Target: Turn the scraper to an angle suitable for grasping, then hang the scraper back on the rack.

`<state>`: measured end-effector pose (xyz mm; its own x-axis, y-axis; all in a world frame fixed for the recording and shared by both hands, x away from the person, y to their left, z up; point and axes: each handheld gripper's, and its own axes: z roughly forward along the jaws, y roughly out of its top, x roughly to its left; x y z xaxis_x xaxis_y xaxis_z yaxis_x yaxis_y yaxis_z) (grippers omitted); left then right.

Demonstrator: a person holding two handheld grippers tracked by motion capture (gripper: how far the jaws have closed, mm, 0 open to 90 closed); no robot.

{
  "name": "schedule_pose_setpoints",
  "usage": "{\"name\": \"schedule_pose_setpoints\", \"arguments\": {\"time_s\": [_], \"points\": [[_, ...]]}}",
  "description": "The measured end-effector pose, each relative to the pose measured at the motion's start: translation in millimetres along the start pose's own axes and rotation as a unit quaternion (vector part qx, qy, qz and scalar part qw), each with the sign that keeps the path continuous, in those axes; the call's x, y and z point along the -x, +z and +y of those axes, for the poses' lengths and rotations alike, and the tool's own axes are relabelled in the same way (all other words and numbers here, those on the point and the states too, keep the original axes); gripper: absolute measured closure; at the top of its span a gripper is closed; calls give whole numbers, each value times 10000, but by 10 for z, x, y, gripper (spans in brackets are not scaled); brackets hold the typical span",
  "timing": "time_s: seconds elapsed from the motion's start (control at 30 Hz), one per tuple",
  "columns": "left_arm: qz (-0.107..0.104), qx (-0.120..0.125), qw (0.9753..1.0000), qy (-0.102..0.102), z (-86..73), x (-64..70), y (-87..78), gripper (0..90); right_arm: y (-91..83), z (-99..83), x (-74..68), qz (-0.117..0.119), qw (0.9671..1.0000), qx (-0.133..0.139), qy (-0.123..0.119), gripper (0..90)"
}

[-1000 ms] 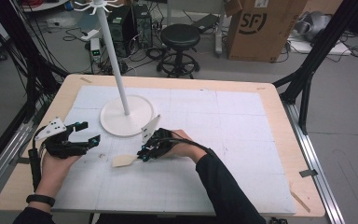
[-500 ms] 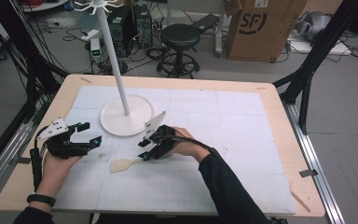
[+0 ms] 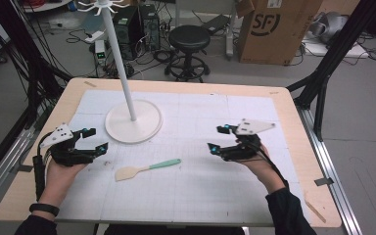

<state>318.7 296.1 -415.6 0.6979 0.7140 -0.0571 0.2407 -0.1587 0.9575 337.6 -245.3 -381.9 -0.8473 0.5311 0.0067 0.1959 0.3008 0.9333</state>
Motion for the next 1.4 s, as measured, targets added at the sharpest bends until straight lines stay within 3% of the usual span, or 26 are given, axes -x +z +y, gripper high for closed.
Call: {"name": "schedule_pose_setpoints", "arguments": {"time_s": [0.1, 0.2, 0.37, 0.63, 0.83, 0.93, 1.1, 1.27, 1.4], "points": [[83, 67, 9999, -17, 5, -6, -4, 208, -217, -157, 101, -604, 9976, 140, 292, 224], [107, 94, 9999, -46, 4, -13, -5, 207, -372, -273, 206, -988, 9927, 286, 629, 207], [200, 138, 9997, -44, 0, -27, 3, 204, -521, -351, 297, -1266, 9873, 414, 861, 188], [202, 64, 9998, -25, 24, 16, 36, 206, -576, -385, 324, -1310, 9862, 425, 921, 183], [-45, -56, 9999, -155, 71, 98, 124, 197, -577, -391, 347, -1283, 9864, 444, 921, 182], [-212, -302, 9993, 87, 111, 213, 207, 193, -578, -391, 358, -1285, 9863, 471, 919, 182], [-459, -428, 9978, 193, 140, 334, 308, 197, -582, -393, 364, -1271, 9864, 464, 935, 183], [-730, -777, 9934, 414, 131, 473, 460, 241, -573, -397, 371, -1232, 9871, 454, 920, 182], [-898, -1179, 9866, 678, 92, 574, 576, 267, -570, -399, 374, -1236, 9872, 446, 903, 182]]}}
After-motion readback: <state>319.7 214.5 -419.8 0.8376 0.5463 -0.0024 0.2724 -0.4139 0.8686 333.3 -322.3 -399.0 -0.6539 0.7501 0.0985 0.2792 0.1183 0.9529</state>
